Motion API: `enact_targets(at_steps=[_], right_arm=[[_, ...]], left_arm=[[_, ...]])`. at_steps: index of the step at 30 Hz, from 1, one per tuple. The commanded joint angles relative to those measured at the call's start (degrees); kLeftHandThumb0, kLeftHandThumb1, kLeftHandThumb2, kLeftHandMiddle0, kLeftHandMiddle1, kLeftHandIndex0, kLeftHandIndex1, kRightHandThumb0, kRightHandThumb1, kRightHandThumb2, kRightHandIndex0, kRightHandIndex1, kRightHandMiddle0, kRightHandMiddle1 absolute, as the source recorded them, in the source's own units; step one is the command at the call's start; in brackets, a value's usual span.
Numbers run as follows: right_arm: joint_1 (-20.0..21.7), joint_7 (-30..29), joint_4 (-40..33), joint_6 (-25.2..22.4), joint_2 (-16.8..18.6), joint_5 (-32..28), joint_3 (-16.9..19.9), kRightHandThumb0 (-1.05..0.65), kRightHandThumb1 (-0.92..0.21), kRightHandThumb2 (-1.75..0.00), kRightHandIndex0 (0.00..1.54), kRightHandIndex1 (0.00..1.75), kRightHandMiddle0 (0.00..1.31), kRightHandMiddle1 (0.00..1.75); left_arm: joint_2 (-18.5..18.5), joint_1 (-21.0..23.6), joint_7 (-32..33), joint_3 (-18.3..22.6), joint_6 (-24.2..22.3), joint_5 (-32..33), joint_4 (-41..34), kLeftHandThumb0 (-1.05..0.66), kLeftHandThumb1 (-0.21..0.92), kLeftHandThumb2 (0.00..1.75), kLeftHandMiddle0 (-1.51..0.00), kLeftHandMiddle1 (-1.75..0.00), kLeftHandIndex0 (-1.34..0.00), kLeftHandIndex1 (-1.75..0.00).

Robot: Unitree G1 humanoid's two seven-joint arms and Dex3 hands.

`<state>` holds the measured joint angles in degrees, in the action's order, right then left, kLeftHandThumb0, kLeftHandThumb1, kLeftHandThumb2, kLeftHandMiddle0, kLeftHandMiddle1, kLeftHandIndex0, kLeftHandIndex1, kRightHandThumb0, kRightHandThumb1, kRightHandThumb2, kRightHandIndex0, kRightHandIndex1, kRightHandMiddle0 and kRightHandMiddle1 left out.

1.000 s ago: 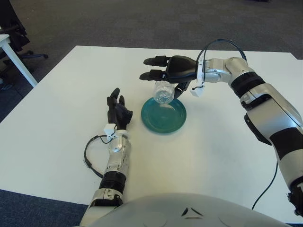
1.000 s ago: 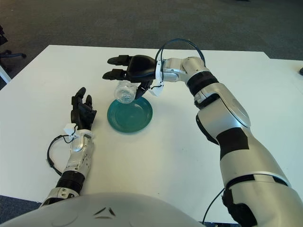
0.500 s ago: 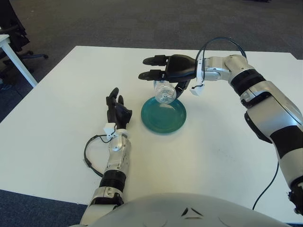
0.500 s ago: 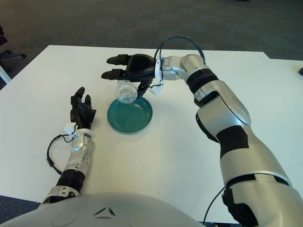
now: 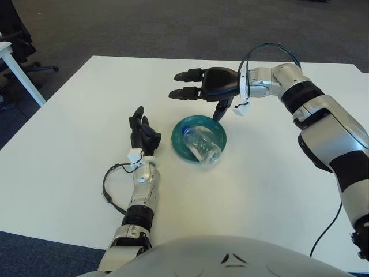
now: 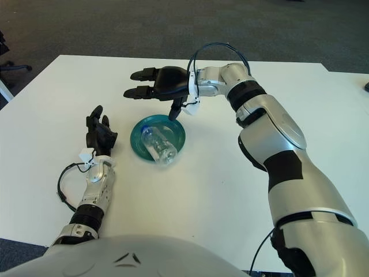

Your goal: Put the bottle into the plate.

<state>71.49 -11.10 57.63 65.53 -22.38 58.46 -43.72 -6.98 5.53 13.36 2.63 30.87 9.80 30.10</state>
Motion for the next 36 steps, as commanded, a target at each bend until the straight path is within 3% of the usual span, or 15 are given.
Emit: enact_targets(at_steps=[1, 5, 12, 36], right_arm=[[1.59, -0.01, 0.42, -0.08, 0.57, -1.38, 0.99, -0.92, -0.91, -0.67, 0.00, 0.00, 0.00, 0.00], [1.33, 1.36, 0.85, 0.36, 0.74, -3.14, 1.69, -0.95, -0.92, -0.84, 0.02, 0.01, 0.00, 0.00], [0.60, 4.13, 0.61, 0.49, 0.82, -5.52, 2.78, -0.95, -0.92, -0.97, 0.04, 0.01, 0.00, 0.00], [-0.54, 4.48, -0.22, -0.87, 0.69, -6.25, 3.49, -0.95, -0.92, -0.96, 0.06, 0.01, 0.00, 0.00]], left_arm=[[-6.38, -4.50, 1.07, 0.47, -3.09, 1.05, 3.62, -0.89, 0.92, 1.01, -0.24, 0.00, 0.00, -0.57], [-6.67, -4.58, 0.81, 0.55, -2.54, 1.47, 3.69, -0.89, 0.92, 1.03, -0.24, -0.01, 0.00, -0.57], [-7.23, -4.40, 0.38, 0.95, -0.84, 2.41, 4.39, -0.88, 0.92, 1.05, -0.26, -0.01, 0.00, -0.55], [-6.31, -4.52, 1.01, 0.22, -0.28, 0.49, 4.98, -0.89, 0.92, 1.05, -0.26, -0.01, 0.00, -0.59]])
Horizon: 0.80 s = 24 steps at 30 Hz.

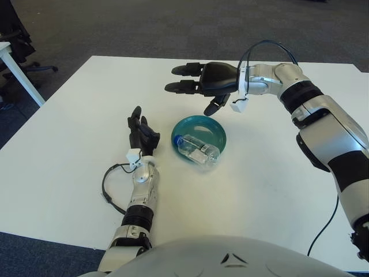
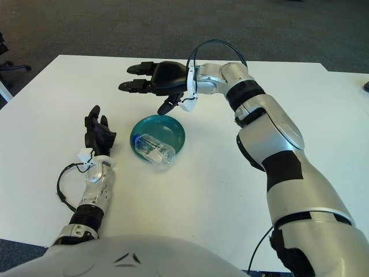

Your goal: Put the bottle into the plate.

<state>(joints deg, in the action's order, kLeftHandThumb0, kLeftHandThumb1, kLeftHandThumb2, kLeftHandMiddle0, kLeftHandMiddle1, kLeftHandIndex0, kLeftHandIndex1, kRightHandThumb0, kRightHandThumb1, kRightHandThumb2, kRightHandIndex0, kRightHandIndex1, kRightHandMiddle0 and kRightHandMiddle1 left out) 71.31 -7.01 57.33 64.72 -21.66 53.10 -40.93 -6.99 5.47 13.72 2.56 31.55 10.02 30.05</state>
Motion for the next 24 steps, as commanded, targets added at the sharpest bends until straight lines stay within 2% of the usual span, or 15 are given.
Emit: enact_targets(at_steps=[1, 7, 12, 16, 19, 24], right_arm=[[-0.45, 1.44, 0.49, 0.12, 0.10, -1.98, 1.08, -0.95, -0.92, -0.97, 0.06, 0.01, 0.00, 0.00], [-1.22, 7.60, 1.72, 0.36, 0.63, -7.87, 3.32, -0.96, -0.92, -1.03, 0.07, 0.01, 0.02, 0.01], [-2.28, 12.88, 1.94, -0.32, 0.44, -13.40, 5.93, -0.96, -0.92, -1.06, 0.09, 0.02, 0.04, 0.03], [-4.29, 14.75, 5.41, -0.26, -0.96, -17.74, 8.87, -0.96, -0.92, -1.07, 0.10, 0.02, 0.04, 0.03], [-6.88, 17.24, 7.73, -1.10, -0.40, -22.50, 11.79, -0.96, -0.92, -1.06, 0.11, 0.02, 0.04, 0.04], [-13.04, 27.60, 10.01, -5.87, 1.97, -37.30, 20.81, -0.98, -0.92, -1.05, 0.13, 0.03, 0.03, 0.04]], left_arm=[[-6.38, -4.41, 0.48, 0.44, -0.43, 0.46, 5.40, -0.89, 0.92, 1.05, -0.26, -0.01, 0.00, -0.59], [-6.66, -4.06, 0.06, 1.08, 0.85, 1.27, 6.73, -0.88, 0.92, 1.05, -0.28, -0.01, 0.00, -0.63], [-6.54, -3.53, 0.67, 1.77, -0.08, 1.52, 7.37, -0.89, 0.92, 1.04, -0.28, -0.01, 0.00, -0.71], [-5.70, -3.72, 2.18, 1.28, -0.33, -0.55, 7.04, -0.90, 0.92, 1.03, -0.27, 0.00, 0.00, -0.73], [-4.80, -5.12, 2.57, 0.49, 0.21, -2.35, 5.58, -0.91, 0.92, 1.02, -0.25, 0.00, 0.00, -0.70], [-2.67, -6.56, 2.74, 0.27, 1.35, -4.72, 3.69, -0.92, 0.92, 1.00, -0.24, 0.00, 0.00, -0.67]])
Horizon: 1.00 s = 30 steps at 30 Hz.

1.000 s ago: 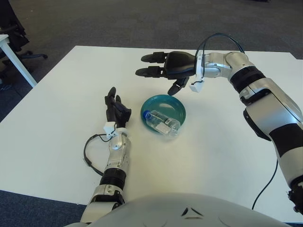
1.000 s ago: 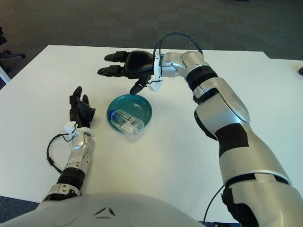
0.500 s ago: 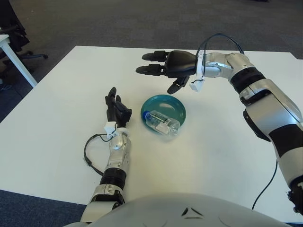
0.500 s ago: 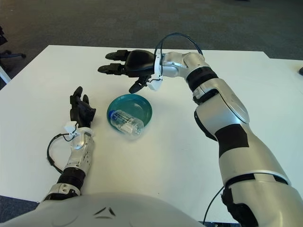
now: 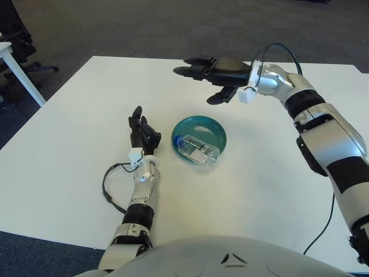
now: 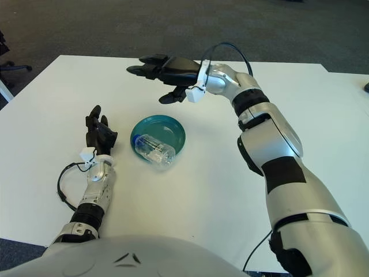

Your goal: Put the bottle into the plate.

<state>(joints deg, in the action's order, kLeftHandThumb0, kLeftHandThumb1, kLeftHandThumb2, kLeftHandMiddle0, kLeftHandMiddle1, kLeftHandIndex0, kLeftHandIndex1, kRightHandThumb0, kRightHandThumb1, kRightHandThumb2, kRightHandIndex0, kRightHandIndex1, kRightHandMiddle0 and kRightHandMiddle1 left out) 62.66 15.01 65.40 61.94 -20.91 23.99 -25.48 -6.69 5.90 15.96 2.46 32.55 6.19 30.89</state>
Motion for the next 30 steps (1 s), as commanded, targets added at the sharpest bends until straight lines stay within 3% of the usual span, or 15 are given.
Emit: enact_targets(at_steps=[1, 3, 4, 8, 17, 22, 26, 30], right_arm=[[-5.67, 7.02, 2.09, -3.83, 1.62, -10.43, 6.83, -0.99, -0.92, -1.05, 0.14, 0.03, 0.03, 0.04], [-9.63, 6.74, 4.72, -6.11, 3.30, -14.26, 10.91, -1.01, -0.92, -1.06, 0.14, 0.03, 0.04, 0.06], [-10.95, 6.29, 5.73, -6.93, 3.91, -15.38, 12.36, -1.02, -0.92, -1.07, 0.16, 0.02, 0.03, 0.14], [-13.43, 3.16, 6.76, -7.31, 6.97, -18.36, 16.74, -1.04, -0.92, -1.08, 0.20, 0.02, 0.01, 0.31], [-16.99, 16.29, 5.02, -12.85, 12.83, -31.16, 27.54, -1.00, -0.92, -0.98, 0.33, 0.04, 0.00, 0.68], [-19.47, 19.81, 3.44, -15.10, 15.14, -34.91, 30.94, -0.94, -0.92, -0.87, 0.39, 0.04, 0.00, 0.83], [-21.99, 18.80, 1.75, -18.87, 17.57, -36.67, 32.98, -0.88, -0.92, -0.78, 0.43, 0.05, 0.01, 0.91], [-23.72, 17.62, 1.34, -19.50, 18.84, -36.62, 34.13, -0.84, -0.92, -0.71, 0.46, 0.06, 0.02, 0.94]], left_arm=[[-2.58, -7.11, 0.53, 0.43, 0.44, -1.26, 2.47, -0.92, 0.92, 1.00, -0.24, 0.00, 0.00, -0.67], [-1.56, -7.36, 1.05, 0.50, 1.00, -2.76, 1.52, -0.92, 0.92, 0.99, -0.25, 0.00, 0.00, -0.68], [-1.26, -7.53, 1.21, 0.57, 1.20, -3.28, 1.09, -0.92, 0.92, 0.98, -0.25, 0.00, 0.00, -0.69], [-0.83, -8.23, 1.88, 1.05, 1.87, -4.97, -1.14, -0.92, 0.92, 0.97, -0.26, -0.01, 0.00, -0.74], [0.48, -11.63, 2.16, 1.76, 2.02, -8.54, -6.44, -0.91, 0.92, 0.97, -0.29, -0.01, 0.00, -0.80], [0.56, -13.15, 1.40, 2.26, 1.40, -8.10, -9.66, -0.89, 0.92, 0.96, -0.31, -0.02, -0.01, -0.83], [0.79, -13.92, 0.37, 2.92, 0.14, -7.09, -12.83, -0.88, 0.92, 0.92, -0.33, -0.03, -0.04, -0.86], [0.77, -14.43, -0.79, 3.45, -1.38, -5.78, -14.61, -0.86, 0.92, 0.88, -0.36, -0.03, -0.08, -0.88]])
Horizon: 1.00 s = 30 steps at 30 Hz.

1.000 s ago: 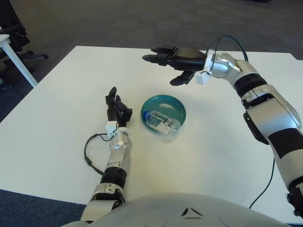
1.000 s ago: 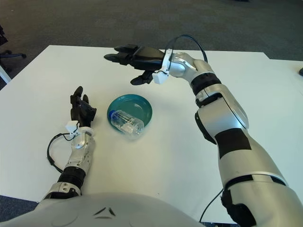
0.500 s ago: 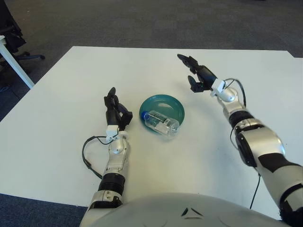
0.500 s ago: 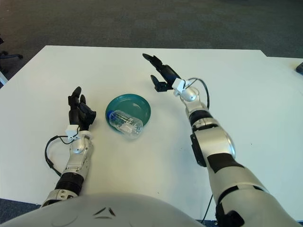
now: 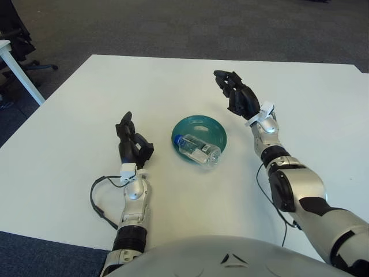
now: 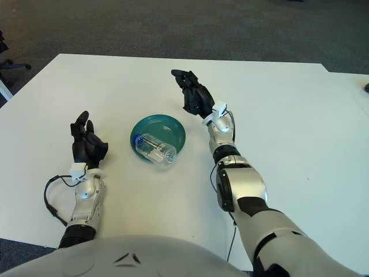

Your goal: Put the bottle into the plate.

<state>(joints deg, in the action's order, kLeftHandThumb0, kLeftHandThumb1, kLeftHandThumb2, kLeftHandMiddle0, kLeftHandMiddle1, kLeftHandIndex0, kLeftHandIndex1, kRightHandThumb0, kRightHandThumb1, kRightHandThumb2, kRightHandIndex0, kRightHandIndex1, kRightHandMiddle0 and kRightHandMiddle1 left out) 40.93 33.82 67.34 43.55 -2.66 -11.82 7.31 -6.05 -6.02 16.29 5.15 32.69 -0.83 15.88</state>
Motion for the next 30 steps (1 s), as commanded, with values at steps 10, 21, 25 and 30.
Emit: enact_targets(at_steps=[10, 21, 25, 30], right_arm=[[-5.58, -6.23, -5.67, -4.97, 4.28, -2.01, 3.10, -0.73, -0.92, -0.60, 0.53, 0.08, 0.06, 0.97], [-11.84, -12.46, -8.39, -2.54, 6.81, 0.56, 2.85, -0.67, -0.92, -0.52, 0.64, 0.16, 0.14, 0.98], [-13.55, -17.51, -7.95, -3.36, 8.00, 2.01, 2.66, -0.65, -0.92, -0.52, 0.66, 0.17, 0.16, 0.98], [-14.67, -21.69, -8.04, -6.90, 8.64, 2.81, 2.56, -0.63, -0.92, -0.58, 0.64, 0.21, 0.17, 0.94]], left_arm=[[2.59, -1.46, -5.47, 2.38, 0.56, 2.72, 0.85, -0.78, 0.92, 0.80, -0.47, -0.06, -0.29, -0.95], [5.61, -3.19, -10.45, 1.86, 2.15, 2.39, 0.72, -0.83, 0.92, 0.89, -0.51, -0.06, -0.28, -0.93], [6.28, -4.04, -11.99, 1.85, 1.68, 2.82, 0.40, -0.82, 0.92, 0.89, -0.52, -0.06, -0.28, -0.93], [6.81, -5.72, -13.32, 2.04, -0.38, 3.38, -1.02, -0.82, 0.92, 0.88, -0.53, -0.06, -0.25, -0.92]])
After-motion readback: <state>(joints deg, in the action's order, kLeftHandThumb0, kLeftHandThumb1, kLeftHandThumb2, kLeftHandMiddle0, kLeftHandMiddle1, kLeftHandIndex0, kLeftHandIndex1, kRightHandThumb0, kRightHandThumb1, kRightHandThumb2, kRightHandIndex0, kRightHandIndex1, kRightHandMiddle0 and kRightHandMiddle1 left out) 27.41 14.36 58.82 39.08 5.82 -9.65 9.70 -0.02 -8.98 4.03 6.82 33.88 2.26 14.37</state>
